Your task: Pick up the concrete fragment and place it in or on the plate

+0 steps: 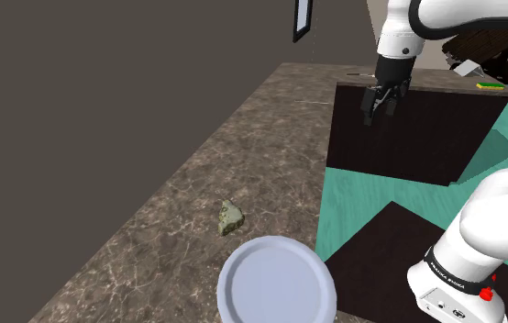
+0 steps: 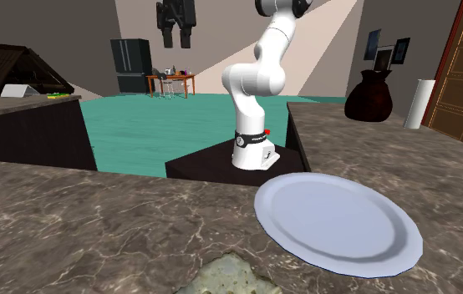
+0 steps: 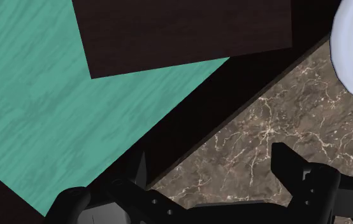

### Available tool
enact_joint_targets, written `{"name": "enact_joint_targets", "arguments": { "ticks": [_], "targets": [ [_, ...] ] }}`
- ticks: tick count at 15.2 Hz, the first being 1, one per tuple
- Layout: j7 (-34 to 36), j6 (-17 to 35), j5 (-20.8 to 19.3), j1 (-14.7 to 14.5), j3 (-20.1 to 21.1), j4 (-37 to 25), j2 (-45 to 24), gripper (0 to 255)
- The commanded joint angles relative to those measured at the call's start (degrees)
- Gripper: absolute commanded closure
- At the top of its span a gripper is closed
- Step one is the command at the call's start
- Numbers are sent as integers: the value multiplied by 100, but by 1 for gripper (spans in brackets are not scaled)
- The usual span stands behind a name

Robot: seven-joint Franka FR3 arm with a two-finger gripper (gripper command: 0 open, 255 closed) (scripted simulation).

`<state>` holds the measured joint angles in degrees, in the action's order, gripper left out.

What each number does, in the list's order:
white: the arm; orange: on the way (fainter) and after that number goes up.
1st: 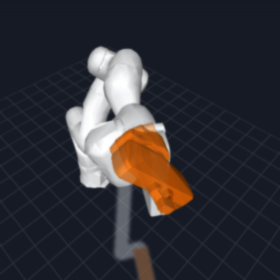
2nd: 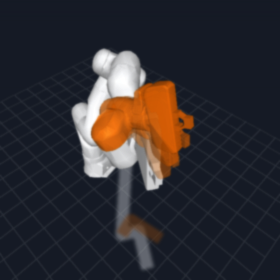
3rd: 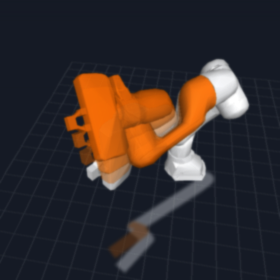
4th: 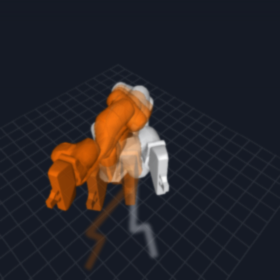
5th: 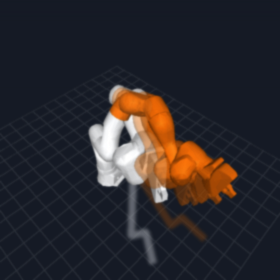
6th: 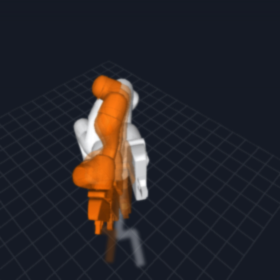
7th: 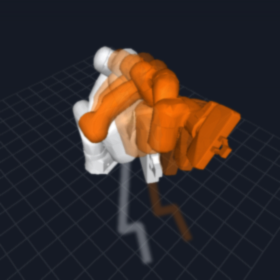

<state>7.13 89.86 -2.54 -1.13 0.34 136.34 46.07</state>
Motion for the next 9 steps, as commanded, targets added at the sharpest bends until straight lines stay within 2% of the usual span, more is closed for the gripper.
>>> {"name": "enact_joint_targets", "arguments": {
  "ticks": [1, 9],
  "targets": [
    [0, 0, 0, 0, 0, 0, 0, 0],
    [842, 1037, 523, -242, 677, 134, -1005, 0]
  ]
}}
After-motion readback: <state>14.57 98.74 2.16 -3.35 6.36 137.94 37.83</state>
